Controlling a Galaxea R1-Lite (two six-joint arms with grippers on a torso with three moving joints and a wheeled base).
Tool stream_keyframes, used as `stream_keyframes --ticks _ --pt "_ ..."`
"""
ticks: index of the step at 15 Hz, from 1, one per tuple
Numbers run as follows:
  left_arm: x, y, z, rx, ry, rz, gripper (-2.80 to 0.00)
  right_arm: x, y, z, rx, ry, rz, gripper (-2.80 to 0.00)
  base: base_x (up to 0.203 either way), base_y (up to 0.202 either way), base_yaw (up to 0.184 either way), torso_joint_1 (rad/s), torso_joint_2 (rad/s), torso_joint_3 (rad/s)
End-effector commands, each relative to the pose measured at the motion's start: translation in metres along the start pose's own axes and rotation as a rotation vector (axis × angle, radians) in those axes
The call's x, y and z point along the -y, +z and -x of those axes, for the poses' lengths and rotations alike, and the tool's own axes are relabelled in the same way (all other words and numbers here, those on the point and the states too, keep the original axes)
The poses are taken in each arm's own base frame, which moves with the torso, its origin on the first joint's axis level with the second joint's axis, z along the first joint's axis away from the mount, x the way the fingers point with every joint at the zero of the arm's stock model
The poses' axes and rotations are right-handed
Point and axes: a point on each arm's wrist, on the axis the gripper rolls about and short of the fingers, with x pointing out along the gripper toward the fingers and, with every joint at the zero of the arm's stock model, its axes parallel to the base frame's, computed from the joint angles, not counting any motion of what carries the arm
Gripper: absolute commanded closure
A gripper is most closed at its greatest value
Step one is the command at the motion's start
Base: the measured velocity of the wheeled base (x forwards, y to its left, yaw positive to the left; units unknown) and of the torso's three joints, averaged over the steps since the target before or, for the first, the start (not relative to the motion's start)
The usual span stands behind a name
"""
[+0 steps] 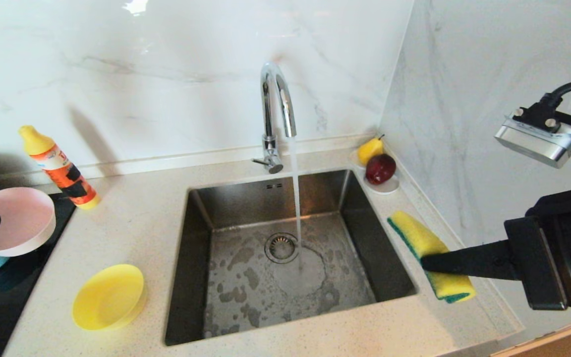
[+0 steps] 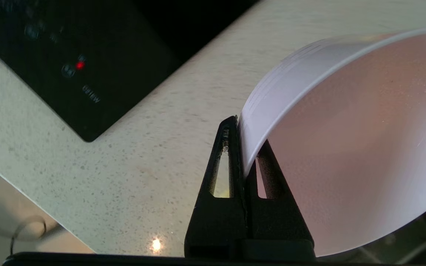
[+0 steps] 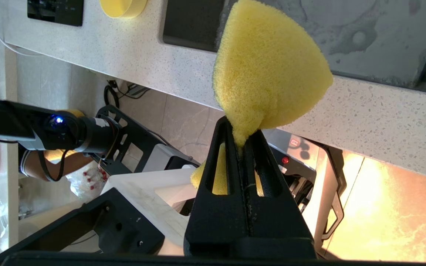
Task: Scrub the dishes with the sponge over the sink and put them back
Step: Place the bowl on the table
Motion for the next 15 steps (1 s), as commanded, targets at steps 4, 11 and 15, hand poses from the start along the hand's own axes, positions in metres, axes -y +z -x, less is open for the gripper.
stream_keyframes --ticks 4,11,15 --pt "-0.017 -0.002 -0.071 -0.16 0.124 0.08 0.0 0.0 -0.001 -0.002 -0.009 -0.003 -0.005 0.0 0.0 0.0 0.0 0.0 0.0 0.0" --pt "-0.032 -0.011 -0.146 -0.239 0.136 0.11 0.0 0.001 -0.001 -0.004 -0.015 -0.006 -0.004 0.0 0.0 0.0 0.0 0.0 0.0 0.0" --pt "-0.032 -0.005 -0.145 -0.243 0.084 0.125 0.0 0.001 -0.002 -0.005 -0.02 -0.005 -0.004 0.0 0.0 0.0 0.0 0.0 0.0 0.0"
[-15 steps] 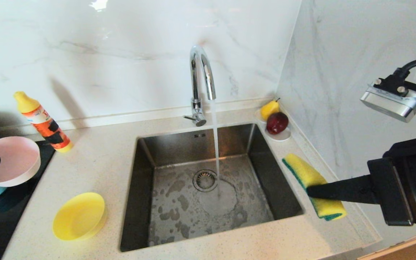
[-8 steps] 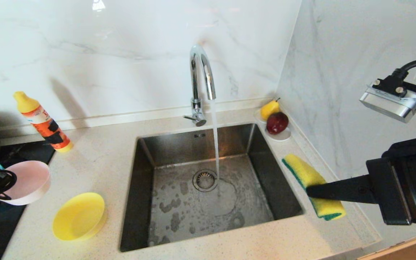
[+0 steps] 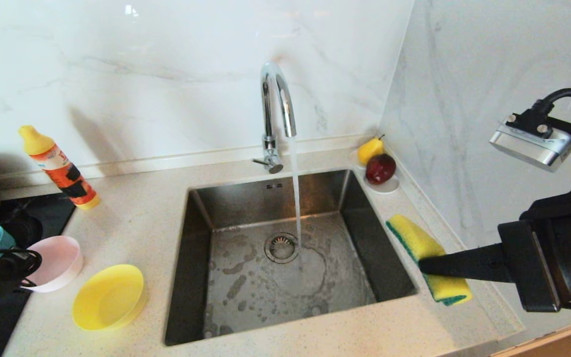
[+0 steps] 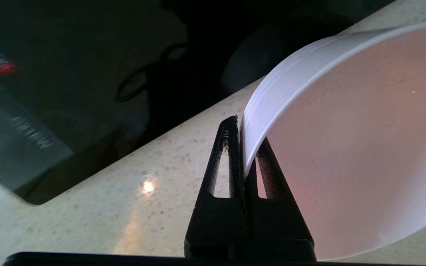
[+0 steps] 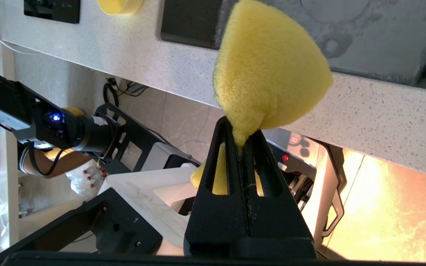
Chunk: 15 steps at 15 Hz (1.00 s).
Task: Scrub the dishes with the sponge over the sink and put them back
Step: Place the bowl on the table
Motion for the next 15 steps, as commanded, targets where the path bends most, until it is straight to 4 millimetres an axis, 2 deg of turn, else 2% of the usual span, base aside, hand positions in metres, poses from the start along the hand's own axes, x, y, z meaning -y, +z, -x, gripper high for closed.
stream_keyframes --ticks 1,6,14,15 --pt "0.001 0.003 -0.004 0.001 -0.024 0.006 0.0 0.0 -0.001 -0.001 -0.007 -0.001 -0.001 0.0 0.0 0.0 0.0 0.0 0.0 0.0" --pt "0.006 0.006 -0.001 -0.037 -0.126 0.0 0.0 0.003 -0.004 -0.004 -0.027 -0.012 -0.005 0.0 0.0 0.0 0.0 0.0 0.0 0.0" --pt "0.01 0.013 -0.008 -0.032 -0.121 0.001 0.0 0.002 -0.003 -0.007 -0.002 0.007 0.001 0.0 0.0 0.0 0.0 0.0 0.0 0.0" --pt "0.01 0.013 -0.007 -0.032 -0.122 0.002 -0.89 0.002 -0.004 -0.008 -0.005 0.006 -0.001 0.0 0.0 0.0 0.0 0.0 0.0 0.0"
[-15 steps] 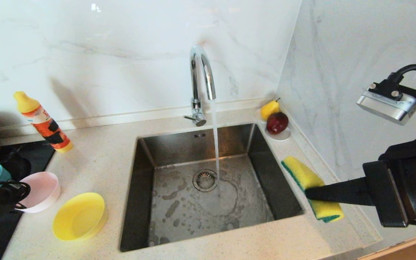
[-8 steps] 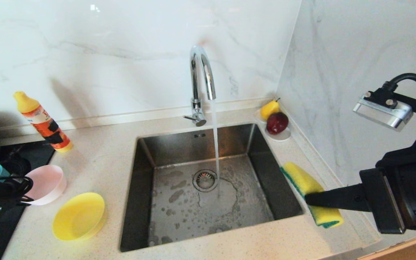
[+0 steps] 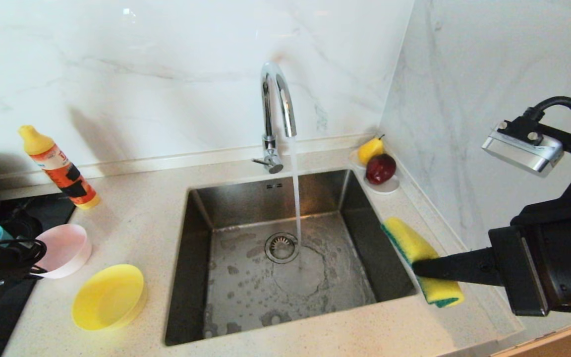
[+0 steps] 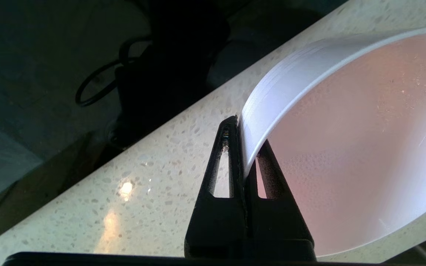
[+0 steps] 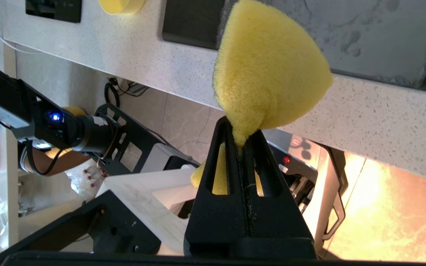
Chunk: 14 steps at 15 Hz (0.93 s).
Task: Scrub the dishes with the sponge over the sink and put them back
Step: Place the bowl on the table, then wash the bowl
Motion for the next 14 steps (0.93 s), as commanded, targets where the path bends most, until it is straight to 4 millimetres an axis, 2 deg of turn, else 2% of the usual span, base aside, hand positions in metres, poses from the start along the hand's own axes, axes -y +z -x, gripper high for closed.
stream_keyframes --ticks 1,3,5,8,9,10,12,14 --pt "0.0 0.0 0.001 0.002 -0.003 0.004 -2.8 0.001 -0.001 -0.001 -0.008 -0.004 -0.005 0.0 0.0 0.0 0.0 0.0 0.0 0.0" --pt "0.003 0.001 0.006 0.018 -0.013 -0.001 -2.8 0.0 -0.001 0.0 -0.002 -0.002 -0.001 0.0 0.0 0.0 0.0 0.0 0.0 0.0" --pt "0.007 0.002 0.022 0.049 -0.034 -0.006 -2.8 0.0 -0.001 0.0 -0.004 -0.002 -0.001 0.0 0.0 0.0 0.0 0.0 0.0 0.0" --pt "0.017 0.0 0.067 0.137 -0.095 -0.029 -2.8 0.001 -0.001 0.0 -0.002 -0.006 -0.001 0.0 0.0 0.0 0.0 0.0 0.0 0.0" --pt "0.021 -0.002 0.087 0.177 -0.122 -0.041 -2.48 0.001 -0.001 -0.001 -0.003 -0.006 -0.001 0.0 0.0 0.0 0.0 0.0 0.0 0.0" --pt "0.024 -0.005 0.107 0.217 -0.151 -0.055 0.0 0.001 -0.001 -0.002 -0.004 -0.008 -0.001 0.0 0.0 0.0 0.0 0.0 0.0 0.0" --pt "0.03 -0.015 0.149 0.283 -0.195 -0.088 0.0 0.001 -0.001 -0.003 -0.008 -0.009 -0.002 0.0 0.0 0.0 0.0 0.0 0.0 0.0" --pt "0.031 -0.034 0.184 0.252 -0.173 -0.164 0.0 0.001 -0.002 -0.002 -0.008 -0.011 -0.002 0.0 0.0 0.0 0.0 0.0 0.0 0.0"
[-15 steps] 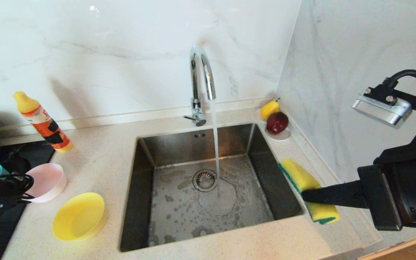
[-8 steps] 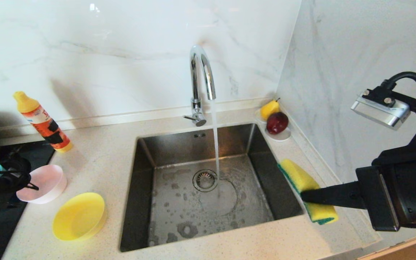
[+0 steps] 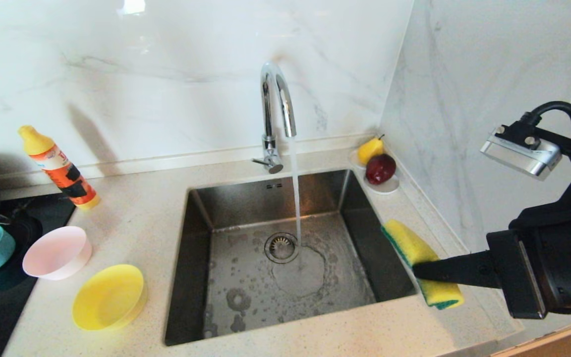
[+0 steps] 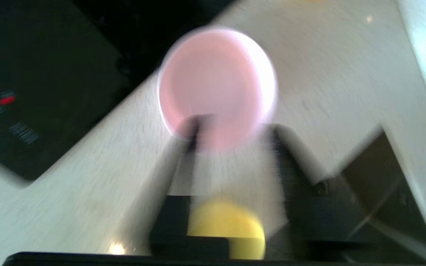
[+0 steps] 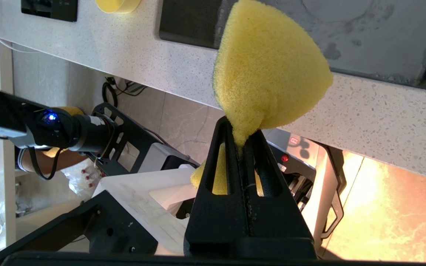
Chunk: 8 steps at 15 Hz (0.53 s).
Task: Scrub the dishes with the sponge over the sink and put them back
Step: Wash the bowl
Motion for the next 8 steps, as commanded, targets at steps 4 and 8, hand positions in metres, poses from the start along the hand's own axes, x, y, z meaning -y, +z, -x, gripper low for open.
stream_keyframes --ticks 4,8 --pt "0.025 -0.052 0.066 -0.154 -0.039 -0.287 0.0 0.001 -0.001 -0.004 -0.014 -0.004 -0.004 0.0 0.0 0.0 0.0 0.0 0.0 0.0" --pt "0.008 -0.099 0.042 -0.29 0.092 -0.429 -2.8 0.001 0.0 -0.007 -0.021 -0.01 -0.006 0.0 0.0 0.0 0.0 0.0 0.0 0.0"
